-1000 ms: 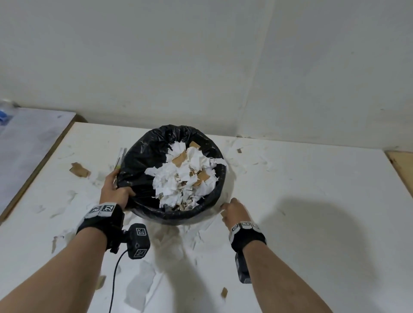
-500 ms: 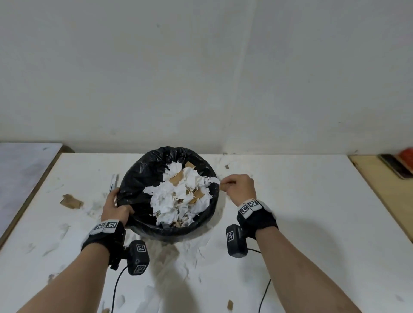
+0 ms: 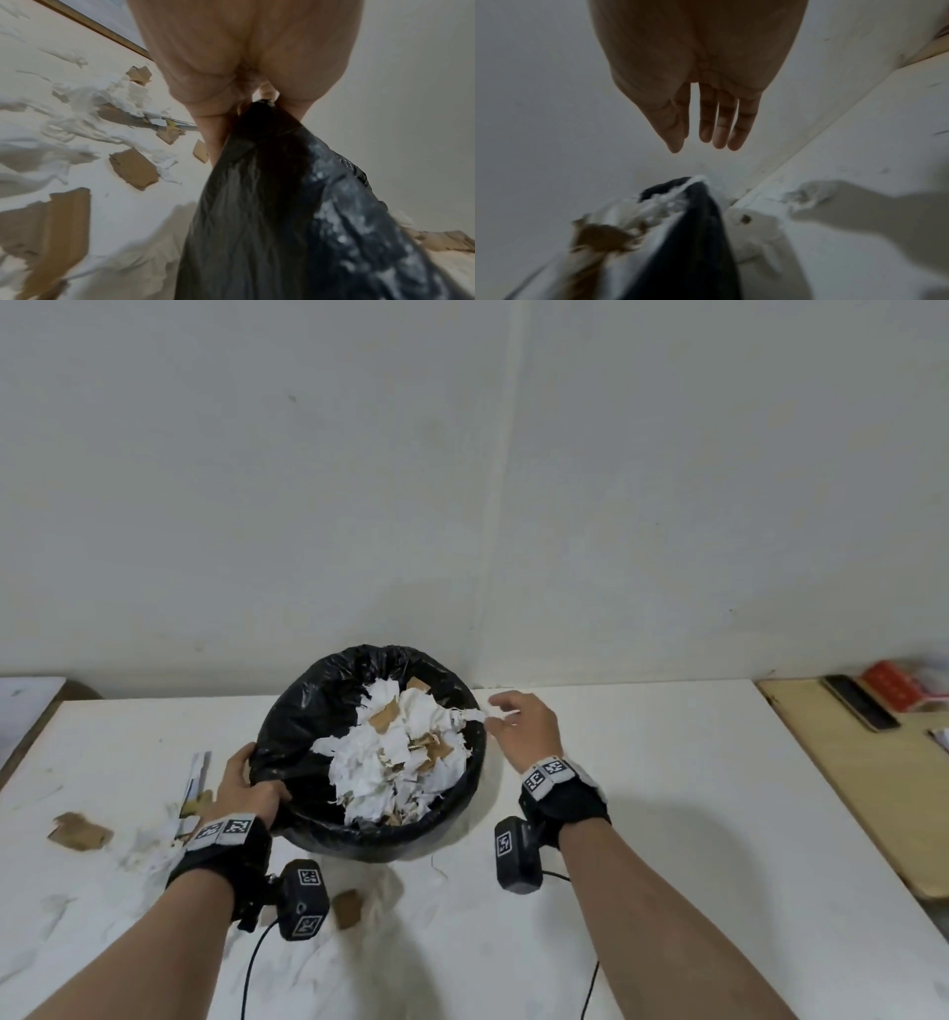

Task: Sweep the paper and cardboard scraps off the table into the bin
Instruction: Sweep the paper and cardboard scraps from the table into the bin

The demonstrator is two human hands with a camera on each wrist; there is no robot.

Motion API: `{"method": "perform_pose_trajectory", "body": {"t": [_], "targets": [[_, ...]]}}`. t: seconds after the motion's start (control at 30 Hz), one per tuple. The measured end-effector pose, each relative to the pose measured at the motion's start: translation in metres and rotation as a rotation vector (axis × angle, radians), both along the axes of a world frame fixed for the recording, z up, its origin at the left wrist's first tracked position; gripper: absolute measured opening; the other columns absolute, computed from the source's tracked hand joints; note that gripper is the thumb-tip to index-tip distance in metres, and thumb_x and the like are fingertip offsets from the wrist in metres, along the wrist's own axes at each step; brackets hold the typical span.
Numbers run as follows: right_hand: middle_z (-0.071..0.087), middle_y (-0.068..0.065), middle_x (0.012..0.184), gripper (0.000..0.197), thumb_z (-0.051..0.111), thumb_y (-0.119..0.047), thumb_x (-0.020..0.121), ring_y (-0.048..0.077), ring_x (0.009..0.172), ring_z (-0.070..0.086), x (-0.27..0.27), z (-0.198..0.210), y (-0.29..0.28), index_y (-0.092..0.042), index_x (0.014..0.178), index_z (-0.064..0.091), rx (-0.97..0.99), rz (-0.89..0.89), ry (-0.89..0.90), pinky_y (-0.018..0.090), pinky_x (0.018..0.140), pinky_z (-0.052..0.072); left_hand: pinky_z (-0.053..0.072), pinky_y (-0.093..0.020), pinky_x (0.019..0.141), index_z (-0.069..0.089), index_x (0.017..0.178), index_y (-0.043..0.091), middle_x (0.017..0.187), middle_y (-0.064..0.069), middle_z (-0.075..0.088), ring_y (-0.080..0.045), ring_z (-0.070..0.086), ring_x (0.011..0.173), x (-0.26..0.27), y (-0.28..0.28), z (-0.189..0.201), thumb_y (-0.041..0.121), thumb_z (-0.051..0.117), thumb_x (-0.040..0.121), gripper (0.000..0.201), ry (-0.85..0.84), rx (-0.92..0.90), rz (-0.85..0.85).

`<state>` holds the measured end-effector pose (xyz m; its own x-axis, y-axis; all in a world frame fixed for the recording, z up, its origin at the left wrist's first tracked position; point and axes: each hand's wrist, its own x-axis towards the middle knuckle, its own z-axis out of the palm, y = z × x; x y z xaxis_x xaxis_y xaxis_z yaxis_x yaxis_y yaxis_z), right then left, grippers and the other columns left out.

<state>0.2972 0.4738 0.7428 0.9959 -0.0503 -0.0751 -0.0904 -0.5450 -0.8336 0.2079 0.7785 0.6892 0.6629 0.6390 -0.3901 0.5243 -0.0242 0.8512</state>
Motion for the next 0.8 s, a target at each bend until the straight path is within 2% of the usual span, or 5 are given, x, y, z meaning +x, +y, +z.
{"method": "perform_pose_trajectory", "body": {"t": [0.13,0.3,0.43,0.6,0.8], "targets": [[0.043,0.008,0.133,0.062,0.074,-0.028,0.077,0.023,0.109,0.054,0.045,-0.05,-0.054,-0.022,0.132,0.048,-0.22,-0.004,0.297,0.026,0.087,0.042,0.053,-0.037,0.062,0.044,0.146,0.029,0.113,-0.017,0.055,-0.038,0.057,0.09,0.03,-0.007,-0.015,-0.015,0.051,0.078,0.081,-0.015,-0.016,0.054],[0.007,0.01,0.154,0.107,0.078,-0.054,0.065,0.041,0.141,0.018,0.085,-0.116,-0.083,-0.036,0.148,0.013,-0.455,0.064,0.582,0.054,0.11,0.031,0.053,-0.038,0.058,0.051,0.139,0.035,0.109,-0.019,0.06,-0.037,0.058,0.082,0.059,-0.001,-0.034,-0.014,0.052,0.078,0.079,0.0,-0.03,0.114],[-0.009,0.008,0.156,0.122,0.071,-0.075,0.053,0.046,0.142,-0.004,0.098,-0.147,-0.065,-0.047,0.145,-0.003,-0.6,0.167,0.646,0.064,0.108,0.021,0.058,-0.042,0.06,0.057,0.132,0.038,0.109,-0.016,0.061,-0.036,0.059,0.081,0.071,0.004,-0.044,-0.014,0.053,0.074,0.079,-0.013,-0.023,0.147],[0.028,0.008,0.138,0.092,0.069,-0.072,0.056,0.036,0.129,0.027,0.087,-0.161,-0.028,-0.04,0.135,0.032,-0.784,0.324,0.363,0.053,0.099,0.033,0.057,-0.035,0.042,0.061,0.13,0.034,0.107,-0.014,0.063,-0.034,0.06,0.082,0.077,0.001,-0.045,-0.016,0.051,0.071,0.078,-0.031,-0.055,0.156],[0.052,0.015,0.119,0.028,0.056,-0.004,0.089,0.032,0.118,0.047,0.074,-0.162,-0.014,-0.007,0.114,0.066,-0.688,0.403,0.189,0.036,0.097,0.044,0.054,-0.03,0.038,0.06,0.129,0.038,0.11,-0.011,0.063,-0.033,0.058,0.082,0.076,0.001,-0.035,-0.015,0.05,0.072,0.079,-0.044,-0.08,0.157]]}}
